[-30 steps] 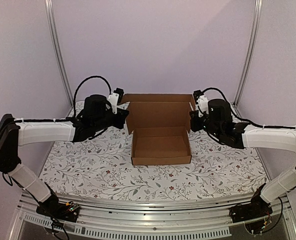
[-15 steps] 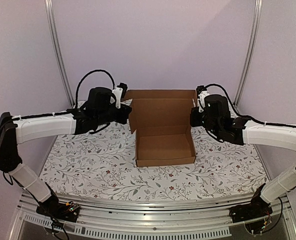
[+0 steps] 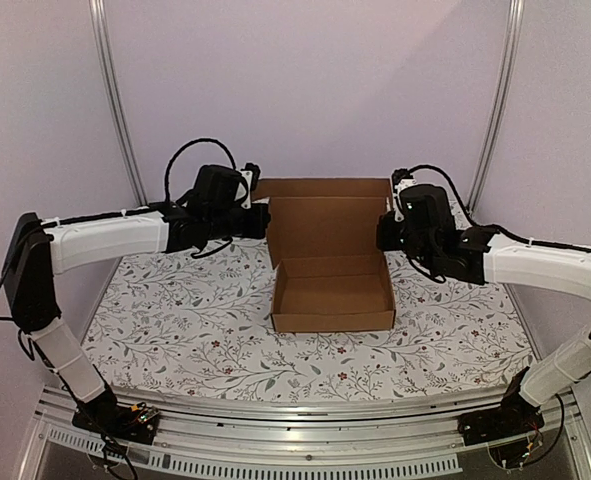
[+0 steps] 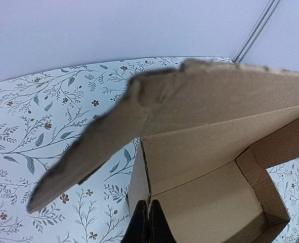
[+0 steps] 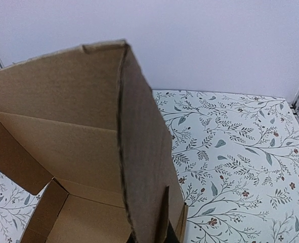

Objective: Fold the paper box

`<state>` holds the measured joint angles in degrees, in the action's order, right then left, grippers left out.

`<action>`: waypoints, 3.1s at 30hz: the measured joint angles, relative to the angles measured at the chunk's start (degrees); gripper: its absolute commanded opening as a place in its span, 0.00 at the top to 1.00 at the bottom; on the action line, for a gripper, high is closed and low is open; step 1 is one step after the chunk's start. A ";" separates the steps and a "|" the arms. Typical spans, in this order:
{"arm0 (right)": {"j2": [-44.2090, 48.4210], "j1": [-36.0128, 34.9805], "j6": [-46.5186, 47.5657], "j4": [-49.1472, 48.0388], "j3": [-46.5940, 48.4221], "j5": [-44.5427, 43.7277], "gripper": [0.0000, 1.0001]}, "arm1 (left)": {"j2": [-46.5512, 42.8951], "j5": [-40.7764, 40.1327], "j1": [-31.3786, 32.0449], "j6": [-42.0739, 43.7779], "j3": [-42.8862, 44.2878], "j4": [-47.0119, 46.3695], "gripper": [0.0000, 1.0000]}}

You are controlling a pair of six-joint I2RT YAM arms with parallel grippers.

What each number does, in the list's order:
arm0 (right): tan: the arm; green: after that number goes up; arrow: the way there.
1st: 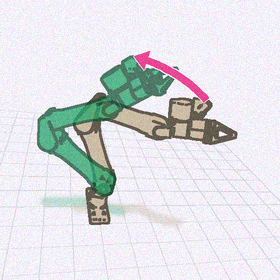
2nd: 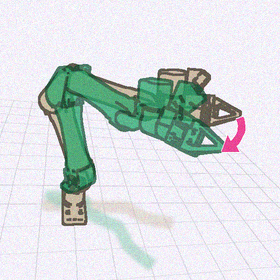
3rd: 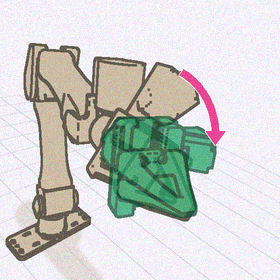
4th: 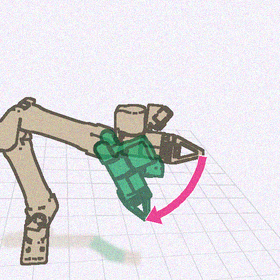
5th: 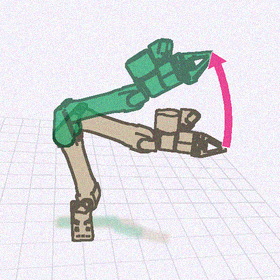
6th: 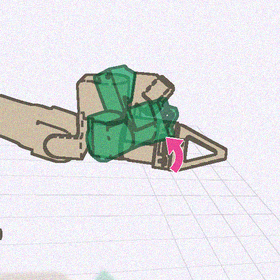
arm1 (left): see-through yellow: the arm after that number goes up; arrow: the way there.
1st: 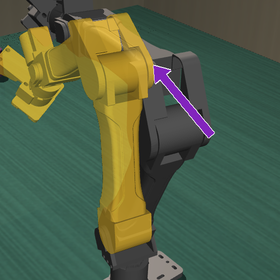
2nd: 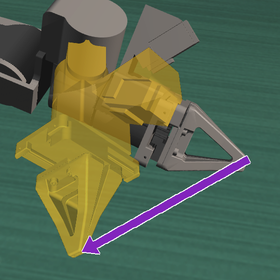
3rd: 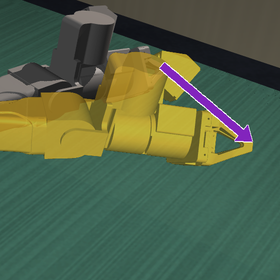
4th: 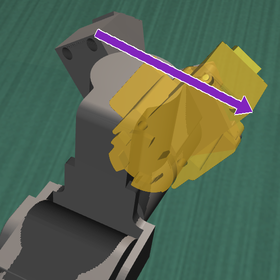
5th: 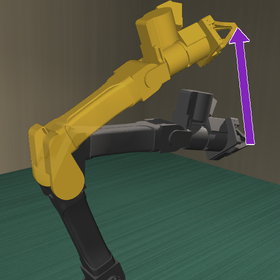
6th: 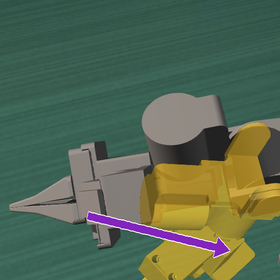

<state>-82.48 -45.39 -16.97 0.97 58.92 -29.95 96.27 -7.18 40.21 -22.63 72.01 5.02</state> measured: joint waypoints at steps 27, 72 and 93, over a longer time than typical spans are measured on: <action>3.61 -2.10 -2.84 -4.00 -9.38 -5.55 1.00 | 0.07 -6.88 7.26 -8.94 -3.76 -5.92 1.00; 24.15 -5.20 -7.37 10.14 -19.74 0.98 0.47 | -2.14 -17.79 16.87 -10.91 -16.22 -11.43 1.00; 31.34 -5.25 -5.01 22.08 -7.13 13.77 0.49 | -2.14 -30.77 20.63 -15.32 -22.99 -19.26 1.00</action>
<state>-51.13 -50.63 -21.98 23.05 51.79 -16.19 94.13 -37.95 60.84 -37.95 49.01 -14.24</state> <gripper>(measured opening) 0.519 0.007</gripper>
